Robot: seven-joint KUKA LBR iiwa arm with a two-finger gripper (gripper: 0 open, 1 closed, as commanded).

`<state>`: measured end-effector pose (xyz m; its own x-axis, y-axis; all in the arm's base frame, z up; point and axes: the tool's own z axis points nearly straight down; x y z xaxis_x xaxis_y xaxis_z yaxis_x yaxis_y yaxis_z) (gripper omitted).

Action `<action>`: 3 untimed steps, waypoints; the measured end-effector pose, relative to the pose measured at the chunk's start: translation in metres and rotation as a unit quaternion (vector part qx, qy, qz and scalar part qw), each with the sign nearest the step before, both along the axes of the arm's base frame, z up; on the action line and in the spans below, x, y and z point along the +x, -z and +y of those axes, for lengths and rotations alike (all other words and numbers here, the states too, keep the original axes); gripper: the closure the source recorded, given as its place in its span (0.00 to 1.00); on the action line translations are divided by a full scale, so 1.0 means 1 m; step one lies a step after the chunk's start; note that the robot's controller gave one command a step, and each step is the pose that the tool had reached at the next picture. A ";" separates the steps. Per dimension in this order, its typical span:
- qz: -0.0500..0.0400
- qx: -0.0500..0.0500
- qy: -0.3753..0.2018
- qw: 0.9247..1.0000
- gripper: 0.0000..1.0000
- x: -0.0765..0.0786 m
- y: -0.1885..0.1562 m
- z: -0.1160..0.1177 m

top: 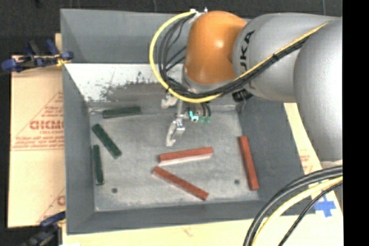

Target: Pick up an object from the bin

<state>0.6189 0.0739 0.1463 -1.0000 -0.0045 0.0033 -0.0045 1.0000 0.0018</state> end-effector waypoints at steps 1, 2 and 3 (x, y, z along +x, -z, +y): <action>-0.004 0.000 0.001 1.000 0.00 0.002 -0.004 0.000; -0.008 -0.001 -0.016 1.000 0.00 -0.022 0.036 -0.008; 0.000 -0.001 -0.079 0.997 0.00 -0.040 0.059 -0.043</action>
Offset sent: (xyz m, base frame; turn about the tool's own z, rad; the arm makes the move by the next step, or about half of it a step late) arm -0.0473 -0.0143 -0.0763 -0.0600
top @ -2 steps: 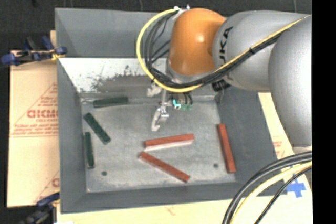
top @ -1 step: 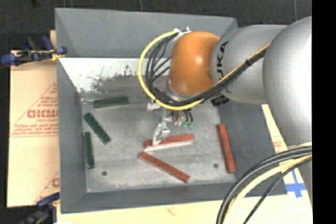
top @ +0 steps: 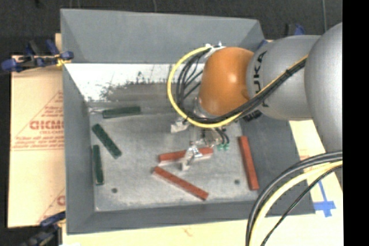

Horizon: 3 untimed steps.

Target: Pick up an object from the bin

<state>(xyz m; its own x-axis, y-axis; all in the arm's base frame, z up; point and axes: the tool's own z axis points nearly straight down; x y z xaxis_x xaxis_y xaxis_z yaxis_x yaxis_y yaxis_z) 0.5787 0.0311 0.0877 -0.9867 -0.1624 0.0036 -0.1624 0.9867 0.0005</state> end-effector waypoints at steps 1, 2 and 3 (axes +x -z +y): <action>0.001 -0.006 -0.176 0.984 1.00 -0.027 0.007 0.023; 0.000 -0.005 -0.176 0.984 1.00 -0.027 0.007 0.024; -0.002 0.000 -0.218 0.976 1.00 -0.023 -0.011 0.021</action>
Offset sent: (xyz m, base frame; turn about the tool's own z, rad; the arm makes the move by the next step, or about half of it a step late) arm 0.0000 0.0000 0.0000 0.0000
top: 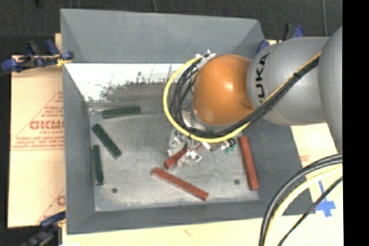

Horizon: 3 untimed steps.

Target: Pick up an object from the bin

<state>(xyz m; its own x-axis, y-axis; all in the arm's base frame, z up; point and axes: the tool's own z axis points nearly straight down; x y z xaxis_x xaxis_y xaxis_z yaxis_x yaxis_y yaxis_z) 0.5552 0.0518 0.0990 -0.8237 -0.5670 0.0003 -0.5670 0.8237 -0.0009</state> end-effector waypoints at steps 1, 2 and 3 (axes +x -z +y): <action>0.001 0.000 -0.016 1.000 1.00 0.010 -0.056 -0.001; -0.005 0.001 0.001 1.000 1.00 0.020 -0.093 0.002; -0.006 0.002 0.003 1.000 1.00 0.023 -0.089 0.001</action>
Offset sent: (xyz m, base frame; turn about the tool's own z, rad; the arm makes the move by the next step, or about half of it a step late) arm 0.0305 0.0060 0.0606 0.0639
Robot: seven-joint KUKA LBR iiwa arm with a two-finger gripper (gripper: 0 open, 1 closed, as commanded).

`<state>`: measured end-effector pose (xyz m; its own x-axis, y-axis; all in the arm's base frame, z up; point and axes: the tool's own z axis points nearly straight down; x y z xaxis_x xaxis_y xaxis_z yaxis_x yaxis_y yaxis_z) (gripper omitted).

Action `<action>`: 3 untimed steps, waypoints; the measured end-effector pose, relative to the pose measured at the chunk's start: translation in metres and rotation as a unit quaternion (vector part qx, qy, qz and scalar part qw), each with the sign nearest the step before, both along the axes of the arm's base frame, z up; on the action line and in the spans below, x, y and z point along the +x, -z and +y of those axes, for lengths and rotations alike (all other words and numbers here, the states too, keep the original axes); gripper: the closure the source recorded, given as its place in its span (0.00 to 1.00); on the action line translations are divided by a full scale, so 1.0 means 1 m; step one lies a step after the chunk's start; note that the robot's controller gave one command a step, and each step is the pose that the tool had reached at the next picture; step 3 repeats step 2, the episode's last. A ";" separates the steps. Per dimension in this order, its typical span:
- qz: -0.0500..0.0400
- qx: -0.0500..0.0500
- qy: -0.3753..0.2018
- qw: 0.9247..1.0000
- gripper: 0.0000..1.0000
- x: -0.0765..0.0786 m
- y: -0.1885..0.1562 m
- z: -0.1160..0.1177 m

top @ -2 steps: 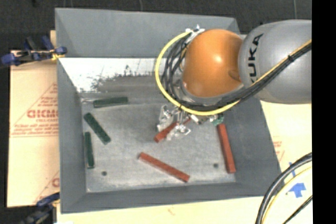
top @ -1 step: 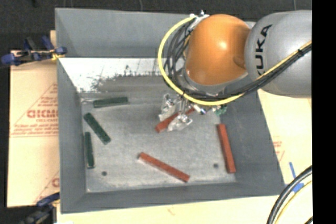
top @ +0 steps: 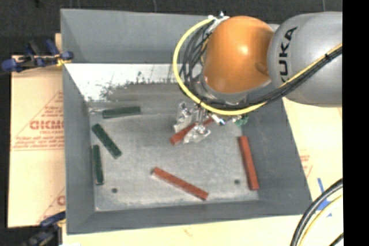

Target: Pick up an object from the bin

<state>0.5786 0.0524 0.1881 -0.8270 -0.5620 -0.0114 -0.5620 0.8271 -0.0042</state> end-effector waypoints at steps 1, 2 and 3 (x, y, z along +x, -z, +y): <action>0.007 -0.002 -0.023 1.000 1.00 -0.006 0.040 -0.014; 0.004 -0.001 -0.138 0.990 1.00 -0.021 -0.103 -0.072; 0.004 -0.001 -0.138 0.990 1.00 -0.021 -0.103 -0.072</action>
Offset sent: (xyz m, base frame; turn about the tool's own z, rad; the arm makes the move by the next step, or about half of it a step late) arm -0.0220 -0.0721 0.1028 -0.2800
